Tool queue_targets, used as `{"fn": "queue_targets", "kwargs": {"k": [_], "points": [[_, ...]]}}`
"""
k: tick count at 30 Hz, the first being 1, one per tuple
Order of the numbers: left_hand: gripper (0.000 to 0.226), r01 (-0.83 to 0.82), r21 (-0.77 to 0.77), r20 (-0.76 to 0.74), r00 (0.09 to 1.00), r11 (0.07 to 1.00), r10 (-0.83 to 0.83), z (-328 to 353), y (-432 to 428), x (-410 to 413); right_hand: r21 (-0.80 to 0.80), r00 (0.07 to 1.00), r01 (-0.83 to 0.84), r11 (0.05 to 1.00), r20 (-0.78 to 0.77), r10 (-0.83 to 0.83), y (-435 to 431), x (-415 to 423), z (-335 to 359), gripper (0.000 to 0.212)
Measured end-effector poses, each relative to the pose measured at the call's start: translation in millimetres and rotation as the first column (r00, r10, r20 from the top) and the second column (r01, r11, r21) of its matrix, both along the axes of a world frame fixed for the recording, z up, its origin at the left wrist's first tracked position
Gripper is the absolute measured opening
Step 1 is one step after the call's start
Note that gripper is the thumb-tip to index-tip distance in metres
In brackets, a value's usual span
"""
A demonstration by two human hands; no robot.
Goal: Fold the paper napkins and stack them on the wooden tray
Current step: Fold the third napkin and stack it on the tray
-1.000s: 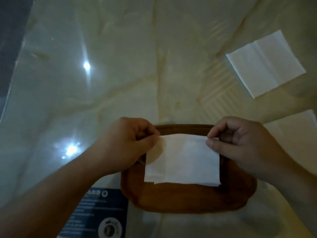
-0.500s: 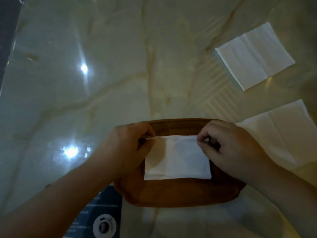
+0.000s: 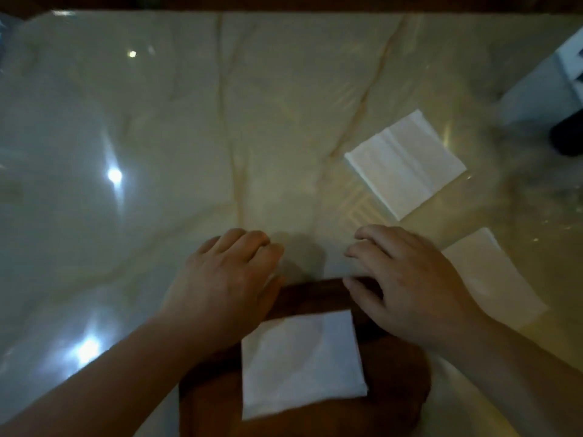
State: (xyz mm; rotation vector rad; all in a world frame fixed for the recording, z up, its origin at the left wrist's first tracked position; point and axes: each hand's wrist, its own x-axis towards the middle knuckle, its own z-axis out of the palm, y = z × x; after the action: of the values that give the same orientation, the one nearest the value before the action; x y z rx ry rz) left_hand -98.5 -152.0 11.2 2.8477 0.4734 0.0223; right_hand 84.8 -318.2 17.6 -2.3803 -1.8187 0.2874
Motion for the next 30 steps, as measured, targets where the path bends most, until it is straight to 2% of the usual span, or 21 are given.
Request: {"fn": "queue_targets", "kwargs": {"k": [3,9,13,15,18,20,24,26,30], "points": [[0.035,0.040,0.019,0.039,0.998,0.999,-0.041,-4,13,35,0.032,0.997,0.068,0.997,0.018,-0.069,11,35,1,0.039],[0.036,0.097,0.087,0.086,0.991,0.991,-0.105,-10,29,110,0.136,0.989,0.093,0.986,0.100,-0.107,24,108,-6,0.039],[0.039,0.006,0.023,0.136,0.991,1.000,-0.009,-13,36,158,0.225,0.968,0.224,0.948,0.058,-0.243,27,153,-9,0.036],[0.036,-0.082,-0.037,0.170,0.982,0.996,0.087,-19,40,181,0.199,0.936,0.342,0.918,0.017,-0.352,30,177,-13,0.039],[0.039,-0.212,-0.140,0.065,0.973,0.967,0.222,-32,47,212,0.016,0.883,0.467,0.884,0.051,-0.467,34,207,-23,0.040],[0.040,-0.221,-0.109,0.003,0.975,0.969,0.222,-39,51,229,-0.048,0.865,0.500,0.865,0.079,-0.496,32,220,-28,0.034],[0.027,-0.184,0.016,-0.084,0.979,0.983,0.185,-44,54,241,-0.031,0.850,0.527,0.850,0.031,-0.526,26,232,-34,0.014],[0.023,-0.150,0.082,-0.118,0.980,0.985,0.159,-44,51,240,-0.017,0.855,0.519,0.855,-0.007,-0.519,27,234,-35,0.013],[0.019,-0.154,0.049,-0.135,0.978,0.987,0.160,-36,39,220,0.037,0.894,0.448,0.893,-0.049,-0.446,37,233,-28,0.012]]}}
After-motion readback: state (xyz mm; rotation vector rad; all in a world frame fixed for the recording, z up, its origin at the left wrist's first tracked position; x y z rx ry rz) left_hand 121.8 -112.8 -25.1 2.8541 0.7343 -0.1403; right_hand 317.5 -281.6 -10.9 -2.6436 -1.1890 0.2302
